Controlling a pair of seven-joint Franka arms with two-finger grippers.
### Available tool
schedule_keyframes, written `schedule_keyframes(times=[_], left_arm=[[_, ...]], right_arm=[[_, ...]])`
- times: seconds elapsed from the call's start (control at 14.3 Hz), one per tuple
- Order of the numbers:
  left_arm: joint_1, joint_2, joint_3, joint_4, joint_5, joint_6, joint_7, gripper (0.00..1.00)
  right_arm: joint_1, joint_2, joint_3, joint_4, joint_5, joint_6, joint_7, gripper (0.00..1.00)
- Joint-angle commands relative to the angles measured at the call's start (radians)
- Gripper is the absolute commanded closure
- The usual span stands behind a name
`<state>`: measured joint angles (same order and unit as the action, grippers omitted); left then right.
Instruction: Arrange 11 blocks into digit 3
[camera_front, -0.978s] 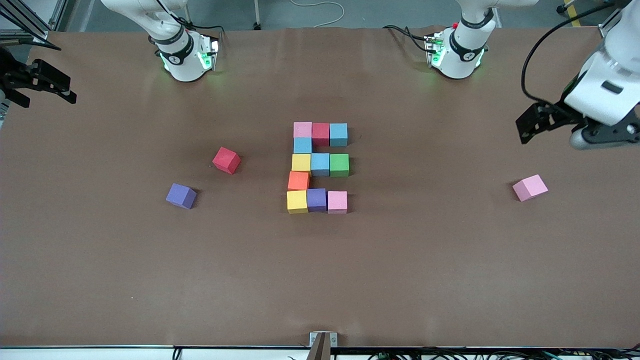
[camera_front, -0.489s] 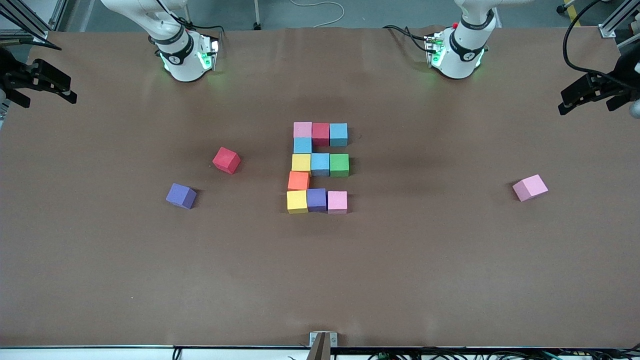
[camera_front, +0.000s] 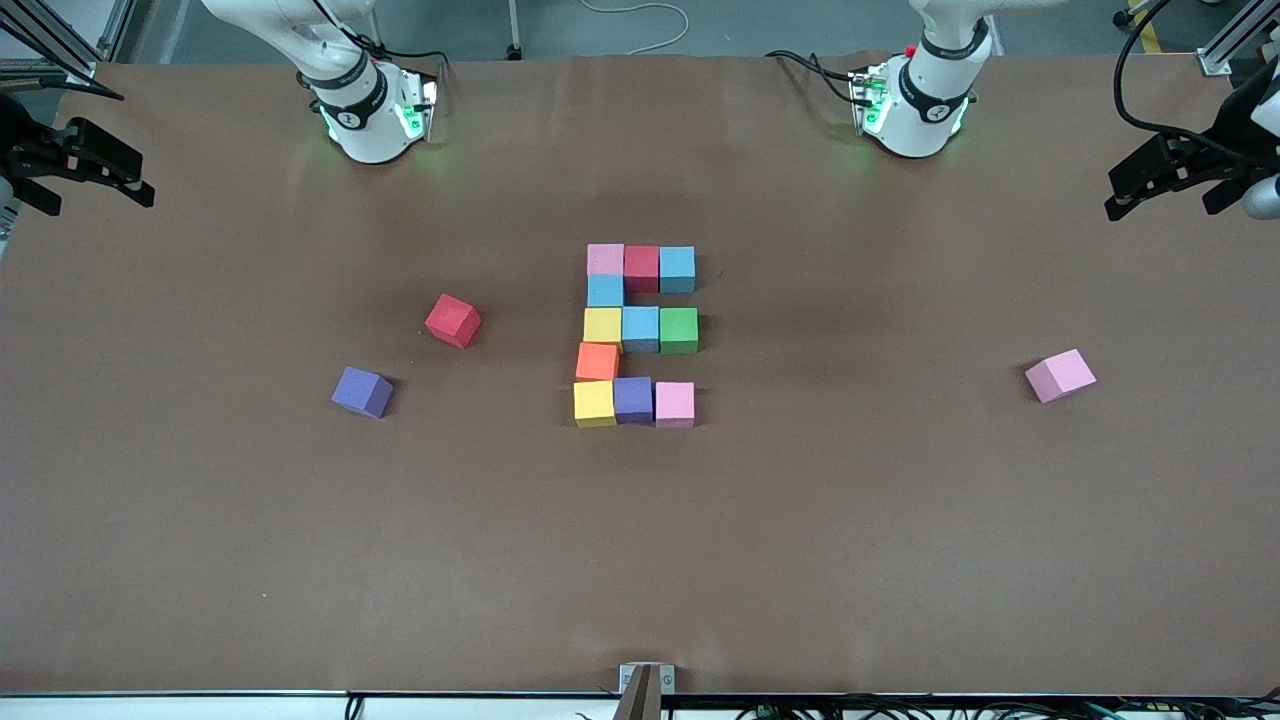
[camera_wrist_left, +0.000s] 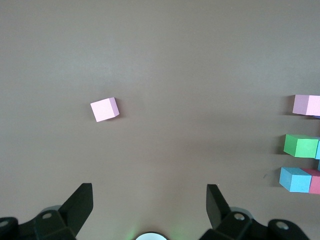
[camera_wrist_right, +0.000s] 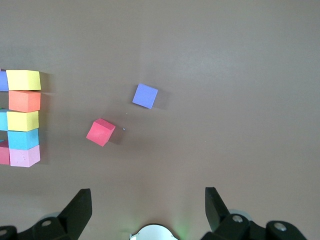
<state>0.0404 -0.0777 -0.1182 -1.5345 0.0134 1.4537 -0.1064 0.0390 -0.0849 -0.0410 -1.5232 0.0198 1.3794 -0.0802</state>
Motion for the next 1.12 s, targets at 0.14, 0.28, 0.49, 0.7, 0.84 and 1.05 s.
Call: schedule_keyframes(times=[0.14,0.28,0.49,0.7,0.84,1.05], left_arm=[[0.013,-0.028,-0.031,-0.039,-0.003,0.017,0.002,0.0],[0.013,-0.028,-0.031,-0.049,-0.001,0.005,0.002,0.0],[0.012,-0.028,-0.032,-0.052,0.008,-0.004,-0.012,0.0],[0.012,-0.025,-0.032,-0.038,0.01,-0.012,-0.007,0.0],[0.009,-0.027,-0.034,-0.026,0.01,-0.01,-0.006,0.0],[0.01,-0.024,-0.032,-0.004,0.01,-0.012,0.002,0.0]], right_arm=[[0.002,-0.021,0.001,-0.014,0.002,-0.003,-0.007,0.0],[0.002,-0.021,0.0,-0.014,0.002,-0.005,-0.007,0.0],[0.001,-0.019,-0.002,-0.015,0.002,-0.005,-0.007,0.0],[0.001,-0.021,-0.002,-0.015,0.002,-0.006,-0.007,0.0],[0.001,-0.021,-0.002,-0.015,0.002,-0.005,-0.007,0.0],[0.001,-0.019,-0.002,-0.015,0.002,-0.005,-0.007,0.0]])
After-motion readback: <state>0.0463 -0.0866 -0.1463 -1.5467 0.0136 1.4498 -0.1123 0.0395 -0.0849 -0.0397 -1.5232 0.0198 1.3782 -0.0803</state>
